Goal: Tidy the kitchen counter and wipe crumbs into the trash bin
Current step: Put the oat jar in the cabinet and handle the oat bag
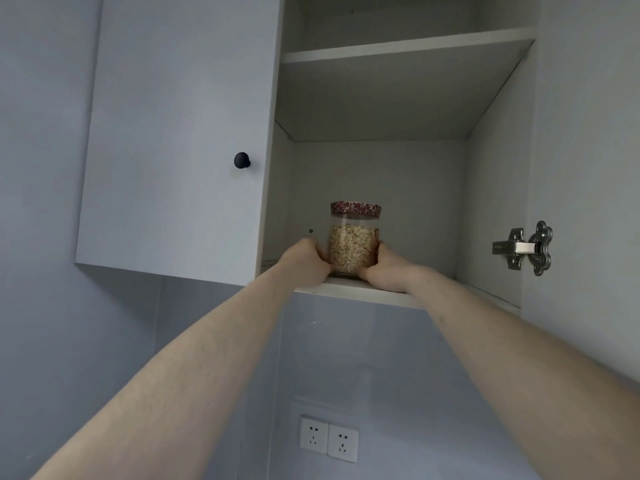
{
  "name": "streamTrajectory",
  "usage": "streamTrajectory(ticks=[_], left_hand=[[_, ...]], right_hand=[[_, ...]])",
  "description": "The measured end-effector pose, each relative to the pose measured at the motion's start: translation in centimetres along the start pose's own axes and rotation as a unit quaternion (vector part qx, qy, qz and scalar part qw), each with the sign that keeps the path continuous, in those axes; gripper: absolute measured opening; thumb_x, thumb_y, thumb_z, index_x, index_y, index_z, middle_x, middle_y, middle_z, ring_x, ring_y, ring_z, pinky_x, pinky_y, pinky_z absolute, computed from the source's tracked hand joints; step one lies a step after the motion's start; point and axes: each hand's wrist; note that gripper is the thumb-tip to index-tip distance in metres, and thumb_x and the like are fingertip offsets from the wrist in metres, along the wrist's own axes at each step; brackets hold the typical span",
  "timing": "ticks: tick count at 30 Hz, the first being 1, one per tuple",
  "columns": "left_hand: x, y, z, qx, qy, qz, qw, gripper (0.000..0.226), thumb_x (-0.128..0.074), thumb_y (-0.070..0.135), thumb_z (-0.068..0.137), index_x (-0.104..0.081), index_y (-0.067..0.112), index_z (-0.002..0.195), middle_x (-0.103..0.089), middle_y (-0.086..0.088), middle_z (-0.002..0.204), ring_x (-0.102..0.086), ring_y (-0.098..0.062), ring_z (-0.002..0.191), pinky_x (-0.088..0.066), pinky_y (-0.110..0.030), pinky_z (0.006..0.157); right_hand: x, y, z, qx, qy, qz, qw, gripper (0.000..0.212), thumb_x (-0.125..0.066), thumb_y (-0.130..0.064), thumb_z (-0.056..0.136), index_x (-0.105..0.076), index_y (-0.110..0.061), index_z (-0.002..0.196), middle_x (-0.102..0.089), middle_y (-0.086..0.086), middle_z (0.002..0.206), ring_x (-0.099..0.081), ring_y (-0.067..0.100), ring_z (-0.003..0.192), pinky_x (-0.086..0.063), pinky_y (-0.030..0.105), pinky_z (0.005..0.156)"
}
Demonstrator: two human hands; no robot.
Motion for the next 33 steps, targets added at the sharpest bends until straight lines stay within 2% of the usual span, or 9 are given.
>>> streamTrajectory(ticks=[5, 8, 16, 19, 22, 24, 28, 30, 33], left_hand=[[0.2, 0.2, 0.0, 0.002, -0.031, 0.000, 1.000, 0.006, -0.075, 0.026, 0.084, -0.074, 0.020, 0.081, -0.071, 0.004, 0.082, -0.064, -0.013, 0.080, -0.043, -0.021, 0.062], [0.4, 0.3, -0.1, -0.001, -0.044, 0.004, 0.999, 0.009, -0.069, 0.019, 0.084, -0.077, 0.022, 0.088, -0.072, 0.004, 0.087, -0.066, -0.016, 0.089, -0.046, -0.021, 0.070], [0.4, 0.4, -0.5, -0.007, -0.079, 0.021, 0.997, 0.025, -0.057, 0.019, 0.087, -0.080, 0.023, 0.097, -0.076, 0.001, 0.097, -0.066, -0.020, 0.096, -0.053, -0.028, 0.083], [0.4, 0.7, -0.8, -0.003, -0.086, 0.033, 0.996, 0.032, -0.052, 0.019, 0.087, -0.079, 0.020, 0.104, -0.077, -0.003, 0.104, -0.068, -0.021, 0.098, -0.057, -0.035, 0.093], [0.5, 0.9, -1.0, 0.001, -0.081, 0.036, 0.996, 0.035, -0.050, 0.021, 0.086, -0.079, 0.022, 0.106, -0.076, -0.002, 0.105, -0.068, -0.021, 0.095, -0.058, -0.036, 0.093], [0.5, 1.1, -1.1, -0.003, -0.072, 0.040, 0.997, 0.037, -0.048, 0.021, 0.085, -0.079, 0.024, 0.105, -0.076, -0.001, 0.106, -0.067, -0.021, 0.095, -0.058, -0.035, 0.092], [0.4, 1.1, -1.4, -0.013, -0.048, 0.047, 0.998, 0.036, -0.049, 0.018, 0.087, -0.078, 0.025, 0.107, -0.073, 0.003, 0.102, -0.063, -0.017, 0.085, -0.055, -0.027, 0.079], [0.4, 1.1, -1.6, -0.024, -0.023, 0.048, 0.998, 0.035, -0.051, 0.021, 0.089, -0.076, 0.028, 0.111, -0.074, 0.004, 0.106, -0.064, -0.020, 0.092, -0.052, -0.027, 0.081], [0.5, 1.1, -2.5, -0.039, 0.010, 0.054, 0.998, 0.044, -0.048, 0.024, 0.086, -0.070, 0.030, 0.124, -0.073, 0.002, 0.119, -0.065, -0.023, 0.103, -0.056, -0.034, 0.090]], right_hand=[[0.0, -0.2, -0.4, -0.001, -0.021, -0.055, 0.998, 0.055, -0.063, -0.037, 0.096, -0.047, -0.015, 0.143, -0.058, 0.005, 0.137, -0.054, 0.024, 0.125, -0.038, 0.022, 0.091], [0.0, -0.3, -0.4, -0.003, -0.031, -0.083, 0.996, 0.039, -0.057, -0.033, 0.099, -0.057, -0.015, 0.134, -0.062, 0.008, 0.133, -0.057, 0.027, 0.121, -0.043, 0.026, 0.095], [0.3, -0.7, -0.9, -0.069, -0.035, -0.148, 0.986, 0.034, -0.049, -0.031, 0.100, -0.064, -0.012, 0.124, -0.065, 0.010, 0.121, -0.061, 0.025, 0.108, -0.051, 0.033, 0.098], [0.0, -1.2, -1.4, -0.078, -0.068, -0.174, 0.979, 0.030, -0.039, -0.022, 0.103, -0.065, -0.007, 0.109, -0.064, 0.012, 0.114, -0.060, 0.025, 0.102, -0.049, 0.033, 0.086], [-0.1, -1.4, -1.7, -0.088, -0.046, -0.172, 0.980, 0.027, -0.037, -0.022, 0.102, -0.056, -0.016, 0.084, -0.057, 0.004, 0.091, -0.053, 0.017, 0.080, -0.040, 0.028, 0.064], [0.0, -1.3, -2.0, -0.088, -0.044, -0.176, 0.979, 0.026, -0.037, -0.024, 0.100, -0.053, -0.018, 0.080, -0.055, 0.002, 0.087, -0.050, 0.015, 0.075, -0.037, 0.028, 0.061], [-0.1, -1.0, -2.7, -0.075, -0.026, -0.154, 0.985, 0.019, -0.042, -0.027, 0.093, -0.058, -0.018, 0.087, -0.060, 0.005, 0.094, -0.056, 0.020, 0.083, -0.041, 0.030, 0.067], [0.0, -1.0, -3.3, -0.060, -0.008, -0.141, 0.988, 0.024, -0.042, -0.028, 0.088, -0.061, -0.019, 0.099, -0.062, 0.008, 0.105, -0.058, 0.025, 0.093, -0.044, 0.031, 0.072], [0.0, -1.2, -4.4, -0.044, 0.025, -0.138, 0.989, 0.048, -0.040, -0.033, 0.086, -0.054, -0.019, 0.130, -0.054, 0.011, 0.132, -0.052, 0.031, 0.117, -0.046, 0.040, 0.097]])
Point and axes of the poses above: each hand's wrist, its own z-axis towards the middle knuckle, its own x-axis out of the back of the hand, y = z × x
